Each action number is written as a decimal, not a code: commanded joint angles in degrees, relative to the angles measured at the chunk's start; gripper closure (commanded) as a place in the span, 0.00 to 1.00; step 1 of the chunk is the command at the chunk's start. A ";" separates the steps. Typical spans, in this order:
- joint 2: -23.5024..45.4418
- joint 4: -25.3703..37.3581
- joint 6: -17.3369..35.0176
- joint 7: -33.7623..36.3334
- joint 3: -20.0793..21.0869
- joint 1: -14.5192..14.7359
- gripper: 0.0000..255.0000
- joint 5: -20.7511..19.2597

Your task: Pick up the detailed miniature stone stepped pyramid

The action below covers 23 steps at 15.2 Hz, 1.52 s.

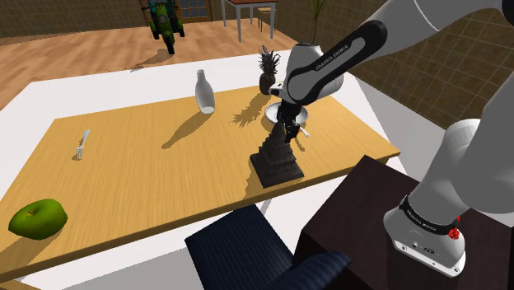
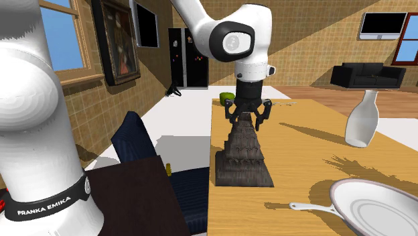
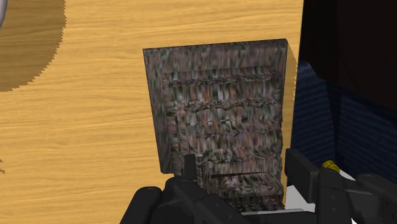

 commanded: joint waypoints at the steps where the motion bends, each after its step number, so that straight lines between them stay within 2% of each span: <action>1: 0.11 -0.07 0.16 -0.10 -0.01 -0.01 1.00 0.08; 9: 0.12 -0.08 0.19 -0.09 0.00 -0.01 1.00 0.09; 23: -7.48 3.61 -10.65 3.83 -0.02 -0.34 1.00 -4.28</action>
